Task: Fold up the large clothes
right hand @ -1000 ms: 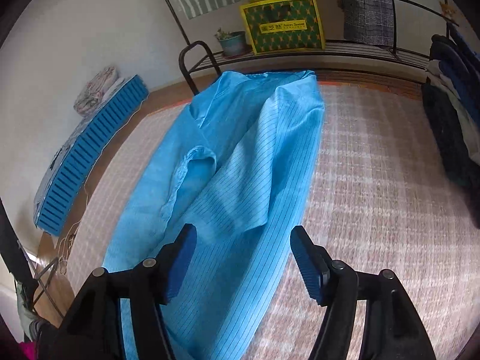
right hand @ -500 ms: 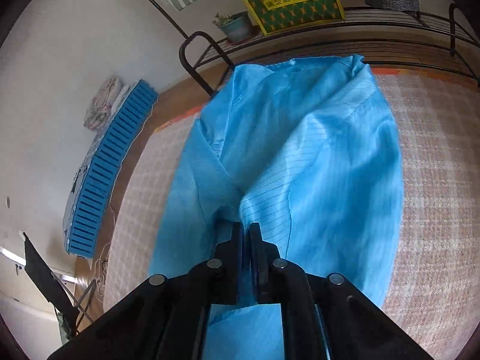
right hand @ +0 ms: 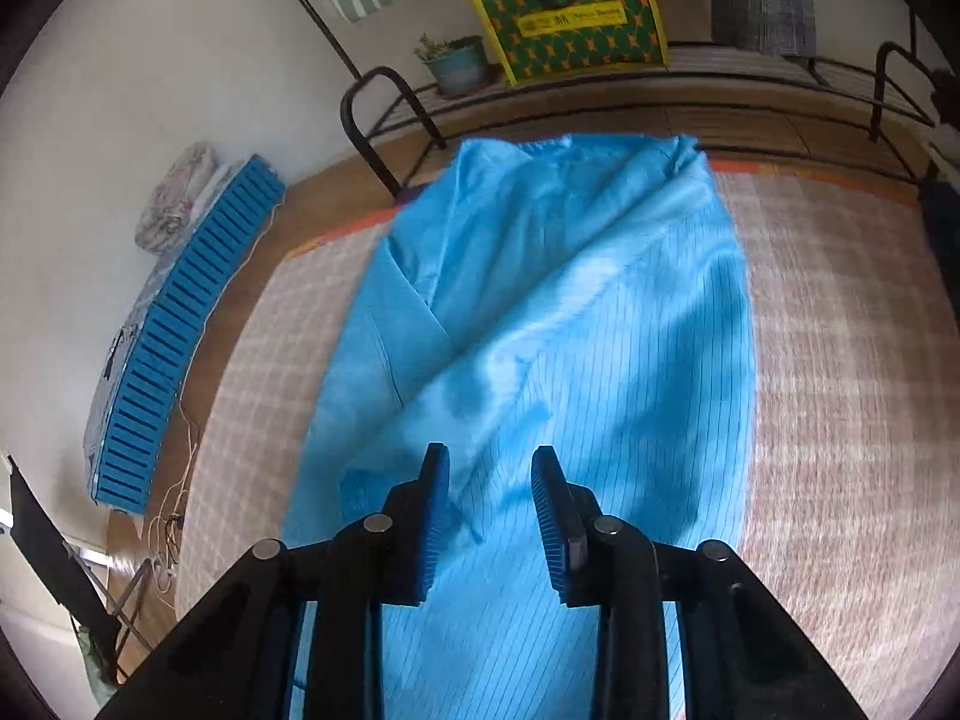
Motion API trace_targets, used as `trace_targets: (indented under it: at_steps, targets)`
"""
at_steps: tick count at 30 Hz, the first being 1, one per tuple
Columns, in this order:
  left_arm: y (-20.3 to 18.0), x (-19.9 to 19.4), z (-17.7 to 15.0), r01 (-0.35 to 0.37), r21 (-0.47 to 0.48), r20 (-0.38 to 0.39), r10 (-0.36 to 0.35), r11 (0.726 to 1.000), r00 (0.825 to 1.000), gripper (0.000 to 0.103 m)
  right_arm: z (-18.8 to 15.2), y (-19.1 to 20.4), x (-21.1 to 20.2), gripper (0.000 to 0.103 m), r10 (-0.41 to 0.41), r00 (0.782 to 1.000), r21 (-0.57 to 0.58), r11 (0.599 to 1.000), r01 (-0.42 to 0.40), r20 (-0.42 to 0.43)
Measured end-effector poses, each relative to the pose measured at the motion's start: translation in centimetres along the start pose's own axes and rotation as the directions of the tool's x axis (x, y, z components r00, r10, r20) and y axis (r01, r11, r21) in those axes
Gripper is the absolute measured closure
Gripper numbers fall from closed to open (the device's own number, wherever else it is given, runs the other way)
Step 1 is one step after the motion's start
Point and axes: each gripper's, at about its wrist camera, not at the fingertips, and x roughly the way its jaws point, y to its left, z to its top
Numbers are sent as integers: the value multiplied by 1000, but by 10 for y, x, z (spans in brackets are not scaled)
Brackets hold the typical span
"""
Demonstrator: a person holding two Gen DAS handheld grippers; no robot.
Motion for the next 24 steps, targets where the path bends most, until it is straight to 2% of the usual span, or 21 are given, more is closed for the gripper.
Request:
trace_targets:
  at_steps: [2, 5, 7, 9, 11, 12, 14, 16, 20, 24]
  targets:
    - [-2, 0, -1, -10, 10, 4, 10, 1000, 1000, 92, -1, 3, 19, 77, -8, 999, 8, 1000, 8, -31]
    - [-5, 1, -1, -16, 5, 5, 16, 1000, 1000, 91, 6, 18, 53, 77, 53, 997, 7, 999, -52, -49]
    - [-5, 1, 0, -19, 7, 4, 19, 1000, 1000, 91, 10, 27, 78, 71, 58, 995, 2, 998, -59, -76]
    - [-7, -1, 2, -31, 18, 11, 30, 999, 999, 91, 14, 33, 81, 69, 47, 998, -12, 999, -48, -51]
    - [-13, -4, 3, -26, 13, 19, 26, 1000, 999, 87, 13, 32, 70, 69, 98, 993, -6, 995, -99, -67]
    - [-12, -7, 2, -17, 8, 22, 17, 1000, 1000, 84, 12, 29, 57, 69, 108, 993, -9, 994, -109, -47]
    - [-11, -14, -1, -12, 5, 33, 12, 1000, 999, 77, 5, 20, 23, 61, 80, 997, -38, 996, -80, 8]
    - [-10, -22, -7, -12, -1, 46, 12, 1000, 999, 77, -9, 5, -12, 39, 3, 999, -45, 999, 0, 53]
    - [-7, -34, -18, -17, -28, 79, 19, 999, 997, 77, -58, -32, -54, 38, -117, 992, -22, 993, 118, 50]
    - [-14, -32, -31, -1, -36, 86, 4, 999, 996, 77, -94, -53, -52, 38, -127, 992, -25, 992, 127, -17]
